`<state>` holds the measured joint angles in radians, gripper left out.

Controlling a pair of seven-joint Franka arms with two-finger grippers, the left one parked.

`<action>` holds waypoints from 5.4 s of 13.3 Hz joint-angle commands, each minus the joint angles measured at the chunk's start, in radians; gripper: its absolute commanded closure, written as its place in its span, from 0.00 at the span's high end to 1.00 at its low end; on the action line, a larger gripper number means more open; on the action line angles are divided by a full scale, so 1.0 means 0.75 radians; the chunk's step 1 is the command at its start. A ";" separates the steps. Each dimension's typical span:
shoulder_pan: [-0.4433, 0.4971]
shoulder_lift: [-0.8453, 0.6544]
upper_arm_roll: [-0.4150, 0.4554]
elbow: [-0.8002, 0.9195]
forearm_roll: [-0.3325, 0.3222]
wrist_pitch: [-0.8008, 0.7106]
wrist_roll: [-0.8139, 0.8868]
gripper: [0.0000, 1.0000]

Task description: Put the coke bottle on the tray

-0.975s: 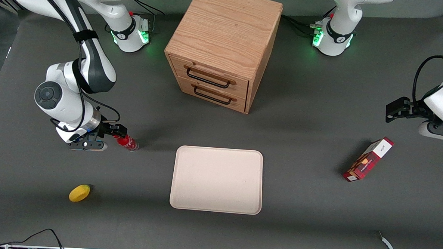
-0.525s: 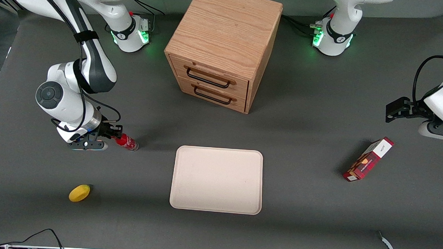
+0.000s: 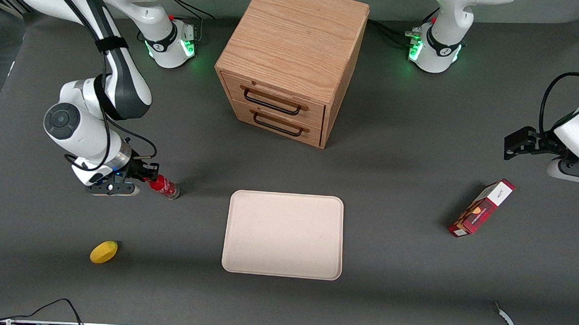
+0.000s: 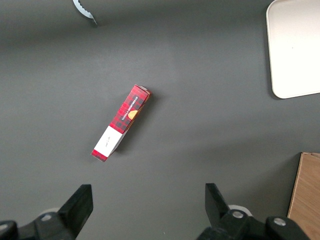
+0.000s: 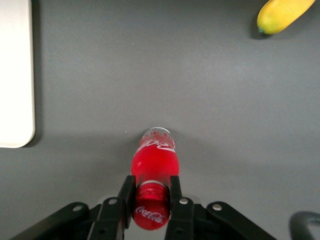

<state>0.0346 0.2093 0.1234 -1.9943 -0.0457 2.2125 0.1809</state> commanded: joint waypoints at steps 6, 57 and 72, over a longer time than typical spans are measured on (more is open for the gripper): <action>0.009 0.024 0.001 0.799 0.004 -0.844 -0.002 0.00; 0.610 0.977 -0.244 1.420 -0.005 -0.219 0.522 1.00; 0.099 0.210 0.038 0.823 0.010 -0.692 0.058 1.00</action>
<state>0.1571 0.5235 0.1236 -1.1764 -0.0429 1.6699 0.3032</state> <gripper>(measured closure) 0.000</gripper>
